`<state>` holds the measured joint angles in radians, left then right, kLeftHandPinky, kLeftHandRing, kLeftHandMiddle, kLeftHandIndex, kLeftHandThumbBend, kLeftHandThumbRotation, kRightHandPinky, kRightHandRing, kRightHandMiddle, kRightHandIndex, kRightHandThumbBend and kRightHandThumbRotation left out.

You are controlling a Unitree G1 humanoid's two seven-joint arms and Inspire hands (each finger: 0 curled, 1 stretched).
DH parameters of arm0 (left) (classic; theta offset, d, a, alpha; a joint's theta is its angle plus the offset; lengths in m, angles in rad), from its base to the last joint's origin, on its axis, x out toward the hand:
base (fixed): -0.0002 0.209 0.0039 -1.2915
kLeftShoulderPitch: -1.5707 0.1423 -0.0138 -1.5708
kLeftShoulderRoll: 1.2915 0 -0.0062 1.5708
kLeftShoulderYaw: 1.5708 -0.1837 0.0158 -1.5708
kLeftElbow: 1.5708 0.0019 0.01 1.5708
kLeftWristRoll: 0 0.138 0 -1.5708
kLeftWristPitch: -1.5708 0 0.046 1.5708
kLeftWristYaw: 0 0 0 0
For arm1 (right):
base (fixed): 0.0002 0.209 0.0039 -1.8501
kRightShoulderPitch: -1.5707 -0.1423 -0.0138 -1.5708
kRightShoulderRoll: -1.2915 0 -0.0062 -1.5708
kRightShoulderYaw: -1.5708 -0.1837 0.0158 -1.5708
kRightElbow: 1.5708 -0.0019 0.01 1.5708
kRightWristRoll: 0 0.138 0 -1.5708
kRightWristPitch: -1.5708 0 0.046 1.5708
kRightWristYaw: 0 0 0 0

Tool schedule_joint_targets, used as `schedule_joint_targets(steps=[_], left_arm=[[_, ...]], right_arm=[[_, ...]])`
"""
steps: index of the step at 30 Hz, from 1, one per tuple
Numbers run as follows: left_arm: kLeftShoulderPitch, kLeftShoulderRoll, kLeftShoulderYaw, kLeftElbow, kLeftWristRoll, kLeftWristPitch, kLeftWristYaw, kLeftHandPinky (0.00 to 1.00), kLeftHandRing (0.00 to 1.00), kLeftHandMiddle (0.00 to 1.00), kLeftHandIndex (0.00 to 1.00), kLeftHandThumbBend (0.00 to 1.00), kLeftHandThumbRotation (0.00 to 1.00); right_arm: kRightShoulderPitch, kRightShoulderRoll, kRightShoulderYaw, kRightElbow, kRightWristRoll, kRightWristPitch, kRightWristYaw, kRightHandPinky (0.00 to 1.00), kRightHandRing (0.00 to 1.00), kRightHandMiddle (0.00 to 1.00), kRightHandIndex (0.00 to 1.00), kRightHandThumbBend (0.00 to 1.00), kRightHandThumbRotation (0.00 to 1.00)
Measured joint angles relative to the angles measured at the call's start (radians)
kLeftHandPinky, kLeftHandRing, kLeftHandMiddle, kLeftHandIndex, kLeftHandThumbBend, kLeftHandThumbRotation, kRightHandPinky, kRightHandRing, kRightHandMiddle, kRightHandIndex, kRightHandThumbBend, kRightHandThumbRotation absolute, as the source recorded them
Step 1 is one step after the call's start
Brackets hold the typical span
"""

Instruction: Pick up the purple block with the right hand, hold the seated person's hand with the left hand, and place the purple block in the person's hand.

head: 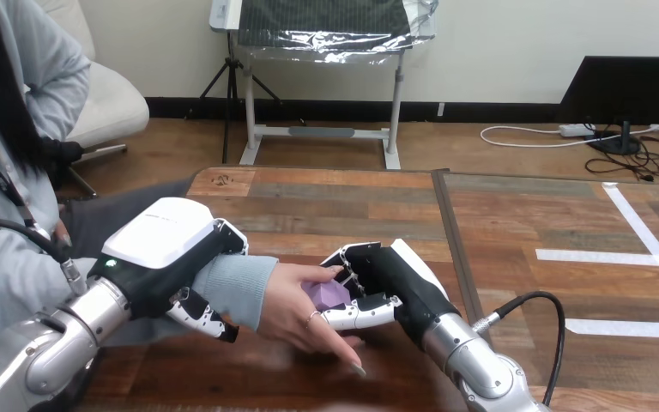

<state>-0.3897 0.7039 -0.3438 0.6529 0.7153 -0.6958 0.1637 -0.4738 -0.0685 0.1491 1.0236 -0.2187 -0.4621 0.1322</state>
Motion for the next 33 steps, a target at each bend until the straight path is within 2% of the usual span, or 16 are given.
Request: schedule_joint_targets(steps=[7,15,27,33], left_arm=[[0.0,0.0,0.0,0.0,0.002,-0.002,0.006,0.28,0.3,0.35,0.36,0.92,0.01],[0.0,0.0,0.0,0.0,0.003,-0.005,0.02,0.33,0.36,0.4,0.42,0.94,0.06],[0.0,0.0,0.0,0.005,0.003,-0.027,0.067,0.46,0.49,0.53,0.57,0.98,0.19],[-0.001,-0.002,0.0,0.019,0.007,-0.047,0.11,0.52,0.56,0.6,0.65,0.99,0.25]], right_arm=[[-0.002,0.0,0.0,0.0,0.001,0.0,0.001,0.45,0.47,0.5,0.49,0.79,0.0],[-0.007,-0.003,0.0,0.0,0.002,0.0,0.007,0.52,0.52,0.54,0.54,0.81,0.0],[-0.012,-0.004,0.0,0.001,0.006,0.0,0.014,0.57,0.59,0.63,0.65,0.87,0.0],[-0.012,-0.009,-0.001,0.003,0.007,0.0,0.027,0.63,0.67,0.7,0.71,0.91,0.06]])
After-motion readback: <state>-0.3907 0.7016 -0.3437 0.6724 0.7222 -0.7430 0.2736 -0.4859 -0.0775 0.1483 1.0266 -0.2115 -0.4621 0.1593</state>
